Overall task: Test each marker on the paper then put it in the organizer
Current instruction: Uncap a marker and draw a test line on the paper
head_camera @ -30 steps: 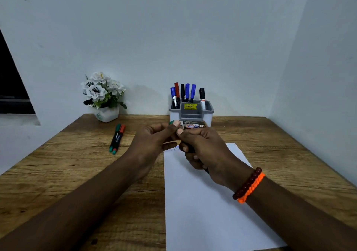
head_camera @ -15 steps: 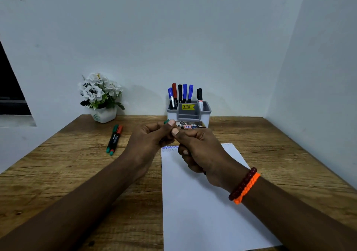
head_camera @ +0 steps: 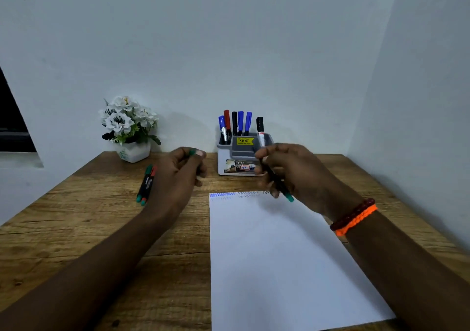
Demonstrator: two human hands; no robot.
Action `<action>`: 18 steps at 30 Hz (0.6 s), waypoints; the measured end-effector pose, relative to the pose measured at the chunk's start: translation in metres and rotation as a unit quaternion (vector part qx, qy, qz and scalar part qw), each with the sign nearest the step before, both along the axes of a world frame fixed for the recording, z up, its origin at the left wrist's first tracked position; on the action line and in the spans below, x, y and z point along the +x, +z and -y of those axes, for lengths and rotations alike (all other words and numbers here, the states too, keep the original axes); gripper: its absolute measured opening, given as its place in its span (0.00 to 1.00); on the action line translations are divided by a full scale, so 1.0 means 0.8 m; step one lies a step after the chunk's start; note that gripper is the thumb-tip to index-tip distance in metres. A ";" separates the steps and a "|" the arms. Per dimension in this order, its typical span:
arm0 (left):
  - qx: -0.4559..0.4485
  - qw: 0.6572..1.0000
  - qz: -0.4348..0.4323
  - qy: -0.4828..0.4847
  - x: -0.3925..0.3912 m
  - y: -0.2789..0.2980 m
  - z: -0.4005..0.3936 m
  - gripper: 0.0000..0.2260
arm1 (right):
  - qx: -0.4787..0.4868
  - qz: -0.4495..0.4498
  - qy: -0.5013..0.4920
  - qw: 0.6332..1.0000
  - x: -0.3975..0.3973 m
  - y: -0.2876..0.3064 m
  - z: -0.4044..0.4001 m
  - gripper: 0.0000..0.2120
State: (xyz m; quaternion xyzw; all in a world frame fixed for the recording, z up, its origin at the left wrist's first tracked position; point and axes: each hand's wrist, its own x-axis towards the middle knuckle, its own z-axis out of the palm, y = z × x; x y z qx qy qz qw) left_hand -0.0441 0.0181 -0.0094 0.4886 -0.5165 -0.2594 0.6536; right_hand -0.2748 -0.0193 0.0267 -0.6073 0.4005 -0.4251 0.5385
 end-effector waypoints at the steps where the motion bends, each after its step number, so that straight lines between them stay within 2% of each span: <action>1: 0.009 0.999 0.034 -0.007 -0.003 -0.005 0.000 0.09 | 0.018 0.044 0.001 0.999 -0.006 0.002 0.006 0.12; 4: 0.040 0.984 0.174 0.017 -0.010 -0.012 -0.003 0.11 | 0.025 0.103 -0.002 0.994 -0.025 0.002 0.018 0.15; 6: 0.037 0.967 0.253 0.024 -0.012 -0.013 -0.005 0.11 | 0.016 0.112 -0.030 0.993 -0.032 -0.003 0.021 0.12; 8: 0.035 0.945 0.324 0.011 -0.009 -0.017 -0.004 0.08 | 0.000 0.097 -0.079 0.992 -0.032 -0.011 0.022 0.08; 10: 0.054 0.918 0.393 0.005 -0.003 -0.024 0.001 0.10 | 0.002 0.058 -0.117 0.991 -0.029 -0.022 0.024 0.14; 12: 0.069 0.898 0.435 -0.004 0.001 -0.032 0.008 0.17 | 0.021 0.031 -0.125 0.991 -0.025 -0.033 0.024 0.18; 16: 0.096 0.877 0.469 -0.030 0.001 -0.035 0.012 0.26 | 0.042 0.006 -0.120 0.992 -0.019 -0.051 0.012 0.09; 18: 0.111 0.870 0.479 -0.041 -0.001 -0.034 0.012 0.28 | 0.021 -0.019 -0.129 0.991 -0.018 -0.058 0.011 0.09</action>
